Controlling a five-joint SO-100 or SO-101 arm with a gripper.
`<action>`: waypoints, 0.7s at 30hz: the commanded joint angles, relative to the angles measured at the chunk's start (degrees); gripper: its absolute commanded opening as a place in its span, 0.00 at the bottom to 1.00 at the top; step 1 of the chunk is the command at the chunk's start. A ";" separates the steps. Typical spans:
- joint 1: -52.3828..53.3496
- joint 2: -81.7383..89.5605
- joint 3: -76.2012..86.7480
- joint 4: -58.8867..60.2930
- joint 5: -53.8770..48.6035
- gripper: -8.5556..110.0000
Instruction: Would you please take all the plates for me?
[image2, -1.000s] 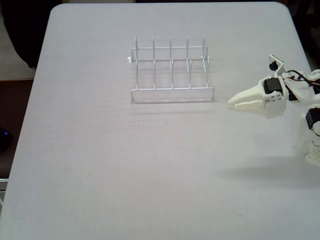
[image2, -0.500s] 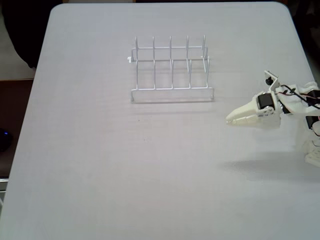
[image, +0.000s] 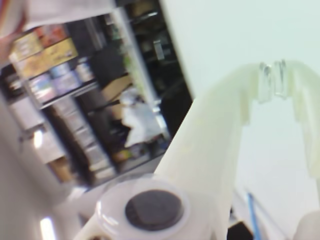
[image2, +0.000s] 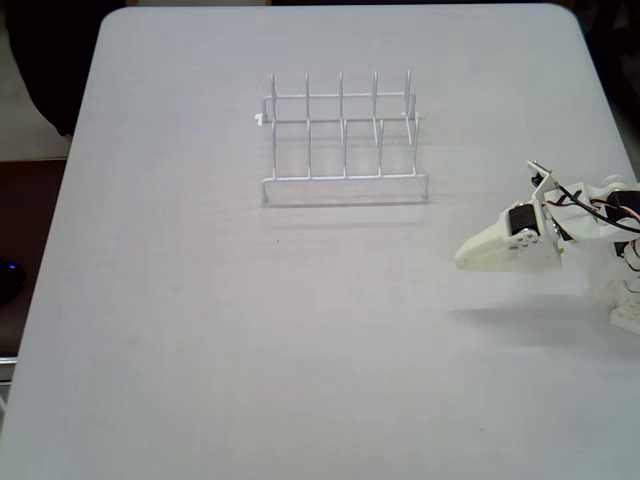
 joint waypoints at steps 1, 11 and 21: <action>0.26 1.14 -0.18 1.49 -0.09 0.07; 0.18 1.14 -0.09 7.12 0.62 0.07; 0.18 1.14 -0.09 7.73 0.62 0.07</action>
